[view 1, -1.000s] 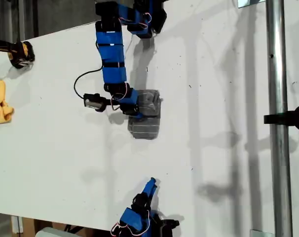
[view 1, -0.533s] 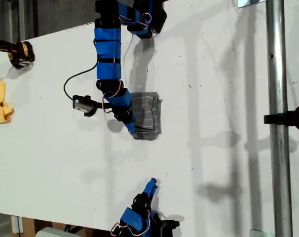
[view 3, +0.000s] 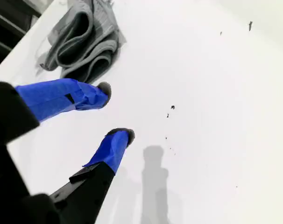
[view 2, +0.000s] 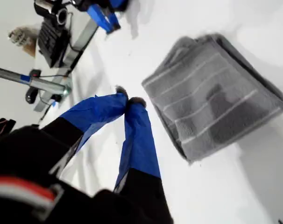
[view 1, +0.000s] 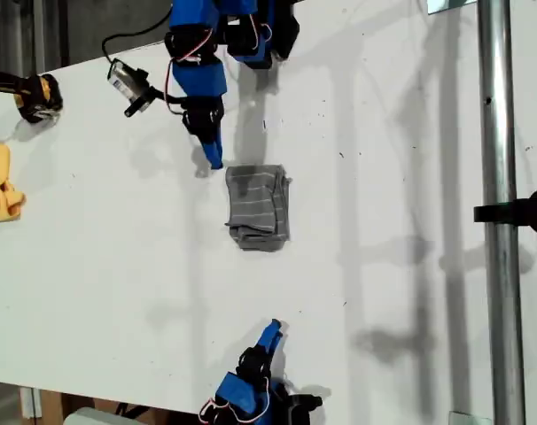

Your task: Grasp corners of a towel and fold twice.

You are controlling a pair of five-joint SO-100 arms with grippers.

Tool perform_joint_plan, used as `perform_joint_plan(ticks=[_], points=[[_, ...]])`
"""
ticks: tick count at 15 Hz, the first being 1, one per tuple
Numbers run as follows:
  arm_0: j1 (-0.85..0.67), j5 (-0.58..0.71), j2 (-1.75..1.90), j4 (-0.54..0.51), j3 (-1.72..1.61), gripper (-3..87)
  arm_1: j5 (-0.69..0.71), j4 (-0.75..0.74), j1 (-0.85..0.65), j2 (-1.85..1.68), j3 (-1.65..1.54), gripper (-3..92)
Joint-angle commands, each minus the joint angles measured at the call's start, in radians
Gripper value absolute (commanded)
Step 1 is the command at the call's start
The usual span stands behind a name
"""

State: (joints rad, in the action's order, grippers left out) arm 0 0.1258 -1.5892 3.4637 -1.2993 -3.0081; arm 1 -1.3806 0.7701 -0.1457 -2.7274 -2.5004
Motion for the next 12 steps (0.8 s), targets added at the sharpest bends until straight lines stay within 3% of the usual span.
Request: perform_joint_plan(ticks=[1, 2, 5, 6, 7, 8, 10, 12], points=[[-0.026, 0.006, 0.008, 0.034, 0.000, 13.6, -0.106, 0.259, 0.051, -0.509, -0.233, -0.2], [-0.032, 0.028, 0.008, 0.060, -0.018, 13.7, -0.132, 0.385, 0.058, -0.557, -0.265, -0.2], [-0.048, -0.003, 0.008, 0.101, -0.092, 13.6, -0.199, 0.552, 0.084, -0.557, -0.360, -0.2], [-0.058, -0.110, 0.008, 0.063, -0.114, 13.6, -0.230, 0.601, 0.117, -0.557, -0.402, 0.9], [-0.089, -0.133, 0.006, 0.005, -0.112, 13.6, -0.215, 0.634, 0.161, -0.557, -0.408, 8.5], [-0.089, 0.052, 0.006, 0.005, -0.112, 13.7, -0.192, 0.641, 0.202, -0.557, -0.399, 9.0], [-0.049, 0.637, 0.006, 0.012, -0.112, 13.1, -0.120, 0.655, 0.279, -0.557, -0.400, 9.1], [-0.052, 0.612, 0.006, 0.008, -0.112, 12.2, -0.120, 0.655, 0.334, -0.557, -0.400, 9.1]])
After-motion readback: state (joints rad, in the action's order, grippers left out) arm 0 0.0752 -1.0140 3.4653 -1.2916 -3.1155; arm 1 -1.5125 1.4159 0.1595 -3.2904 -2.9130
